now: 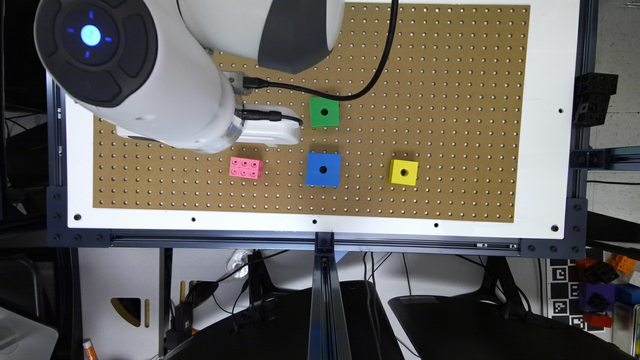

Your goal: Pick up pink block.

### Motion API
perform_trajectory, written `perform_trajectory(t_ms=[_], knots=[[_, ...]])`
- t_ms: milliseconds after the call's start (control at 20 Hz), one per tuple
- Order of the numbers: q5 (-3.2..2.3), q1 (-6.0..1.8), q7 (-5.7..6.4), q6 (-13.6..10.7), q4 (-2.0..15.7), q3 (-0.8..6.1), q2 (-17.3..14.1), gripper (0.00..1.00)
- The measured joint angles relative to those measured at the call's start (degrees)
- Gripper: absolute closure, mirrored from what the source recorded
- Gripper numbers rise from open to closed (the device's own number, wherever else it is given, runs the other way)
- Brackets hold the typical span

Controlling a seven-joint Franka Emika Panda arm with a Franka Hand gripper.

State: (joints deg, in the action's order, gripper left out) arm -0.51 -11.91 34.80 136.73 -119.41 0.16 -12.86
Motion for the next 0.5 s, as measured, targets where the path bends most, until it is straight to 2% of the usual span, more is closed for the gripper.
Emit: perform_trajectory(t_ms=[100,300,500], knots=[[-0.01,-0.52,-0.46,0.0,0.45,0.00,-0.2,0.00],[-0.01,-2.56,-2.54,0.0,2.25,-0.01,-1.6,0.00],[0.00,-4.01,-4.04,-0.2,4.69,-0.01,-3.6,0.00]])
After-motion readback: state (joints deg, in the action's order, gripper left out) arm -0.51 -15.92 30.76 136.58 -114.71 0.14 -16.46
